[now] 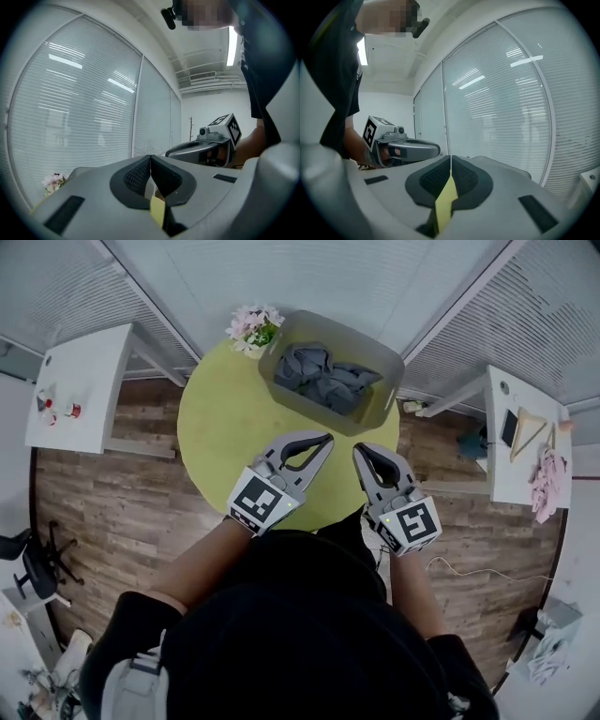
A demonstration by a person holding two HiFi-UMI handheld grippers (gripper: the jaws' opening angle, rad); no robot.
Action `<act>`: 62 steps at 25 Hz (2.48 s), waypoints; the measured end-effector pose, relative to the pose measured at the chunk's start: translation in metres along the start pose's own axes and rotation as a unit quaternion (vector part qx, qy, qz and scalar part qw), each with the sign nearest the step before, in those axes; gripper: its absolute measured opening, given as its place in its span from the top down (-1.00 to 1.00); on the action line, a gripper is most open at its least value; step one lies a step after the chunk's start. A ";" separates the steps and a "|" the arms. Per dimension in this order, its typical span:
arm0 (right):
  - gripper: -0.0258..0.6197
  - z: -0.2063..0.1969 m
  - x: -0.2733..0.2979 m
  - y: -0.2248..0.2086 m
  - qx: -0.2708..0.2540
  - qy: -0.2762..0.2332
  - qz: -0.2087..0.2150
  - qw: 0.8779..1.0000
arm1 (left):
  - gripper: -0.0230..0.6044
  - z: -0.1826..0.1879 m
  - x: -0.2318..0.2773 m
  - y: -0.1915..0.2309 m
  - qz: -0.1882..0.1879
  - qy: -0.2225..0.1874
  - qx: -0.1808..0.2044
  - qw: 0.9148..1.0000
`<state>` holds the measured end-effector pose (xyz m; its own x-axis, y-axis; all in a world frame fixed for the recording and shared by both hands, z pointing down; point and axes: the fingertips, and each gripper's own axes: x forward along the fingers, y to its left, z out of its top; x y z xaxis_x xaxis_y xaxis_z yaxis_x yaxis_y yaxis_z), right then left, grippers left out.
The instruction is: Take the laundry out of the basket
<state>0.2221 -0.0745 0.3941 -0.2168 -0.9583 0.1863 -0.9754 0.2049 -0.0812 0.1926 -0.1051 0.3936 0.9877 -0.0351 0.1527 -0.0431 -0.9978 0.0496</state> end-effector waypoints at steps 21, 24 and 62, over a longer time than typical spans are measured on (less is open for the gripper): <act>0.84 -0.034 0.117 -0.102 -0.035 0.123 0.238 0.963 | 0.89 -0.014 0.049 0.094 0.286 0.023 -0.055 0.956; 0.83 -0.047 0.133 -0.109 -0.041 0.150 0.253 0.955 | 0.89 -0.021 0.053 0.104 0.312 0.027 -0.062 0.948; 0.00 -0.213 0.265 -0.164 -0.026 0.366 0.116 0.923 | 0.89 -0.111 0.082 0.190 0.344 0.061 -0.124 0.929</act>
<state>0.3163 -0.3201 0.6651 -0.3700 -0.5003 0.7828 -0.8960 0.4149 -0.1583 0.2491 -0.2915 0.5248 0.6902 -0.6374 0.3425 -0.7056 -0.6977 0.1235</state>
